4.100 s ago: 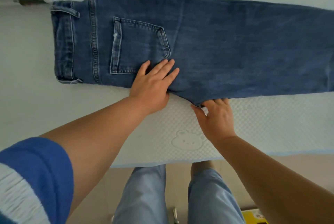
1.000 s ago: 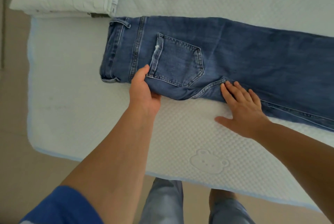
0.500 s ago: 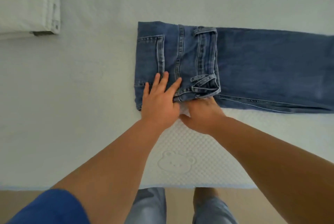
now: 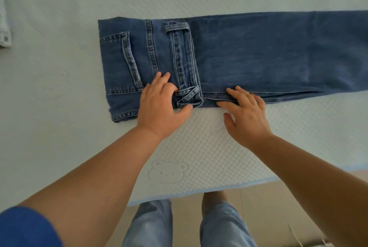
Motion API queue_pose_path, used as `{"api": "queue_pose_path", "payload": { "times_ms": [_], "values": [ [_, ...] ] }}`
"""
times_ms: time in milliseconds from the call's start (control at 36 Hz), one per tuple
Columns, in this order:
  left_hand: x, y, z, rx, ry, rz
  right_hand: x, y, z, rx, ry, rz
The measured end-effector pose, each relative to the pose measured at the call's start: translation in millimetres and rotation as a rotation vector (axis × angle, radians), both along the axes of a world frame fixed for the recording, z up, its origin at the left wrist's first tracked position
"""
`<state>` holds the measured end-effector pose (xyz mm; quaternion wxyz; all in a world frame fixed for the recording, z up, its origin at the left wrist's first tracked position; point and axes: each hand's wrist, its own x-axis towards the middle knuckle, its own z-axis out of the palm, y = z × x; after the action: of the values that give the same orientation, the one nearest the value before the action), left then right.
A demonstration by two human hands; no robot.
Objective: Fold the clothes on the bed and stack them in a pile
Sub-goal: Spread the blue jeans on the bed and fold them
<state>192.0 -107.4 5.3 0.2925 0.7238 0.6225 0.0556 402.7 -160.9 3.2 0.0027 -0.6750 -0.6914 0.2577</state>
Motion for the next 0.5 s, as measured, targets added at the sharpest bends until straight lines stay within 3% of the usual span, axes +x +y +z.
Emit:
{"api": "queue_pose_path", "payload": {
  "times_ms": [111,194,250,333,389,500],
  "values": [
    [7.2,10.0,5.4,0.039,0.018,0.11,3.6,2.9,-0.1,0.018,0.074,-0.062],
    [19.7,19.5,8.2,0.114,0.115,0.1,7.2,1.9,1.9,0.036,0.114,-0.115],
    [31.0,22.8,9.3,0.129,0.079,0.084,11.0,0.3,4.1,0.031,0.117,-0.162],
    [50.0,26.5,7.7,-0.016,0.009,0.088,22.0,-2.8,4.1,-0.022,0.035,-0.152],
    [57.8,27.6,3.0,-0.081,0.062,0.066,30.0,-5.7,1.3,-0.113,-0.031,-0.087],
    [58.2,25.1,-6.3,-0.087,0.2,-0.043,40.2,-10.8,0.0,-0.085,0.086,-0.123]
  ]
}}
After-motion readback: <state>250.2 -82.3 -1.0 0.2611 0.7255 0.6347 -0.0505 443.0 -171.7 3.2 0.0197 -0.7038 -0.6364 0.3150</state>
